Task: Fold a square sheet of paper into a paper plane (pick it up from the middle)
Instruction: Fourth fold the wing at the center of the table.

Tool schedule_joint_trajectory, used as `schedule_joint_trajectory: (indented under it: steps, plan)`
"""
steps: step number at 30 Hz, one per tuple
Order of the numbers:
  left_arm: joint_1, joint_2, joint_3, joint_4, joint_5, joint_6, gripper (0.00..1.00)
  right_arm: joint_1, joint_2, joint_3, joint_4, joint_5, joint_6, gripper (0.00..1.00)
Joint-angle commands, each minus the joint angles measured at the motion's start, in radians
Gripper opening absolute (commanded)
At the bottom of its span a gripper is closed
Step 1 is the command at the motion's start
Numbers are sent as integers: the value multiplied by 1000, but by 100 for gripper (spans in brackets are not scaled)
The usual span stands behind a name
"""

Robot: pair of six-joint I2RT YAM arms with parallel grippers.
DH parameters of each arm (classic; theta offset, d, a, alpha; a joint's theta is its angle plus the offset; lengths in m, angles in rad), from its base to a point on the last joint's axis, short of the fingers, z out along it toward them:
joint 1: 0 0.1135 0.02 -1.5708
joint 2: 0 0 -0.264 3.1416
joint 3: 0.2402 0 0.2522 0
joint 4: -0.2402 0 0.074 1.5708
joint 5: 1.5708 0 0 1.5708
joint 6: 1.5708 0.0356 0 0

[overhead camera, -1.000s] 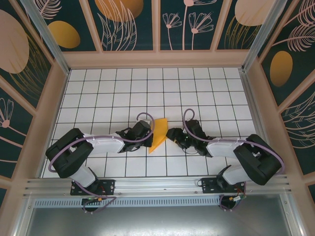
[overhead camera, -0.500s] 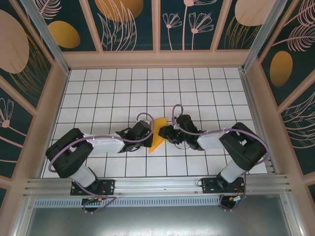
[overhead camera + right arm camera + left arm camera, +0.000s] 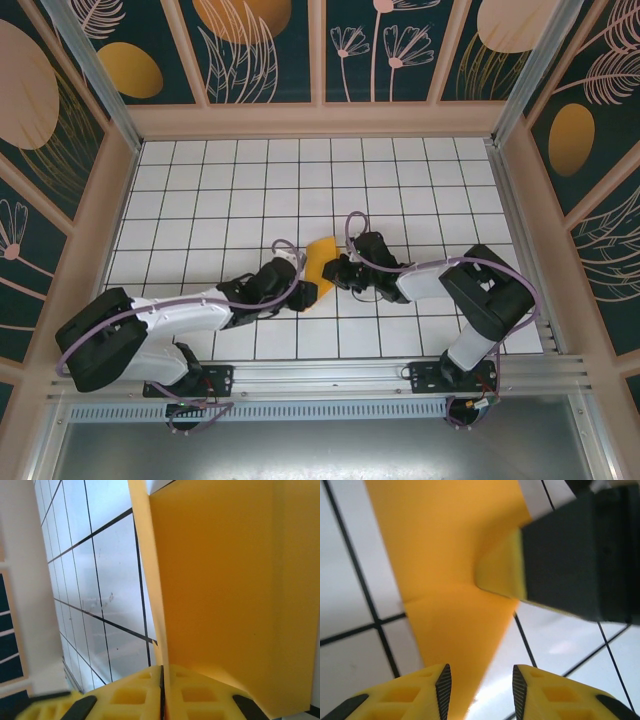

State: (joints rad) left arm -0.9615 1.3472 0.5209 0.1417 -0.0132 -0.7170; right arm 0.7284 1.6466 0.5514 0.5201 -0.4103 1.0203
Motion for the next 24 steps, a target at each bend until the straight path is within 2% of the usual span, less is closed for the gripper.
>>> schedule_joint_trajectory:
  steps: [1, 4, 7, 24]
  plan:
    - [-41, 46, 31, -21, -92, -37, 40, 11, 11, -16, 60, 52, 108, 9]
    - [-42, 73, 45, -33, -142, -27, 42, 27, -6, -45, 87, 126, 192, 10]
    - [-43, 91, 52, -16, -142, -1, 43, 43, -2, -47, 123, 137, 232, 10]
    - [-80, 187, 103, -50, -196, -10, 41, 45, 21, -16, 81, 123, 227, 13]
